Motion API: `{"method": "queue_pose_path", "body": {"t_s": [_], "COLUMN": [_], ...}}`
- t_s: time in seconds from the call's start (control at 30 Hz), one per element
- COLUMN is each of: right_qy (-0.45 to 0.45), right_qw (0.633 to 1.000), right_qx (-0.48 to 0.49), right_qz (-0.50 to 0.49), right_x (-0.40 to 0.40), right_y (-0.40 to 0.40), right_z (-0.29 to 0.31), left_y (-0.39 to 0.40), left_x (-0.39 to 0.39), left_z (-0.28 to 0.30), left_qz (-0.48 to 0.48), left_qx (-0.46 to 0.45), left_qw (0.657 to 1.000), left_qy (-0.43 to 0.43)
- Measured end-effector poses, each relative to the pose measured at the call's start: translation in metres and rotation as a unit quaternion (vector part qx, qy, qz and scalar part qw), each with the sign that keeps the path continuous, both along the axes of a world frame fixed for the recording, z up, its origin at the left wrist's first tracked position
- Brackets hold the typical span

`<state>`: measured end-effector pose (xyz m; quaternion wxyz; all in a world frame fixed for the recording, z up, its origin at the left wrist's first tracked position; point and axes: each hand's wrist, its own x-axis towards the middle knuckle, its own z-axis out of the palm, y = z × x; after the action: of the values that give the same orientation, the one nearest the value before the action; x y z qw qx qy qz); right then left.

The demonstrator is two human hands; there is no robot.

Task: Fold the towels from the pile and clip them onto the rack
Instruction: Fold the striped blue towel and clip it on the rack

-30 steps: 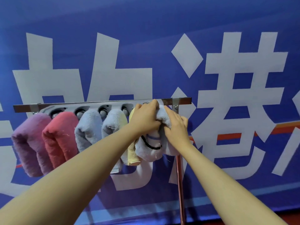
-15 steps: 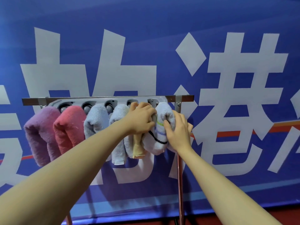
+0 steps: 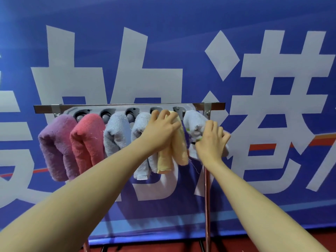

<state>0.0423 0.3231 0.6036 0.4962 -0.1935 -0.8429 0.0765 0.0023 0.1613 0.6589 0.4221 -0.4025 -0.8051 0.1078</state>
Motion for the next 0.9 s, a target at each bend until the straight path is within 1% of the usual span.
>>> {"method": "queue_pose_path", "body": {"t_s": [0.07, 0.13, 0.23, 0.3, 0.37, 0.43, 0.5, 0.57, 0.7, 0.8, 0.9], "right_qy": [0.003, 0.005, 0.0, -0.017, -0.016, 0.004, 0.035, 0.062, 0.021, 0.0, -0.004], "right_qw": [0.998, 0.998, 0.995, 0.979, 0.961, 0.952, 0.953, 0.953, 0.909, 0.914, 0.909], "right_qx": [0.061, 0.065, -0.015, -0.095, -0.155, -0.177, -0.181, -0.177, -0.271, -0.25, -0.254], "right_qz": [-0.008, 0.007, 0.102, 0.182, 0.228, 0.251, 0.239, 0.239, 0.315, 0.321, 0.329], "right_x": [0.001, 0.001, 0.0, 0.002, 0.008, 0.011, 0.009, 0.004, 0.003, 0.007, 0.003], "right_y": [0.008, 0.012, 0.01, 0.003, -0.006, -0.013, -0.016, -0.014, -0.008, -0.002, 0.0], "right_z": [-0.003, -0.006, -0.013, -0.018, -0.018, -0.014, -0.006, 0.002, 0.015, 0.022, 0.019], "left_y": [-0.001, 0.0, 0.002, 0.005, 0.007, 0.006, 0.004, 0.003, 0.003, 0.002, 0.005], "left_x": [-0.001, 0.0, 0.002, 0.006, 0.007, 0.007, 0.006, 0.004, 0.001, 0.0, 0.001], "left_z": [-0.001, 0.0, 0.001, 0.0, -0.002, -0.001, 0.001, 0.003, 0.007, 0.012, 0.016], "left_qz": [-0.02, -0.043, -0.074, -0.092, -0.091, -0.098, -0.102, -0.084, -0.077, -0.071, -0.051], "left_qx": [0.026, 0.05, 0.071, 0.107, 0.162, 0.208, 0.204, 0.174, 0.132, 0.122, 0.14], "left_qw": [0.999, 0.997, 0.992, 0.982, 0.966, 0.945, 0.94, 0.947, 0.958, 0.955, 0.952], "left_qy": [-0.012, -0.034, -0.079, -0.126, -0.179, -0.231, -0.252, -0.256, -0.242, -0.262, -0.269]}}
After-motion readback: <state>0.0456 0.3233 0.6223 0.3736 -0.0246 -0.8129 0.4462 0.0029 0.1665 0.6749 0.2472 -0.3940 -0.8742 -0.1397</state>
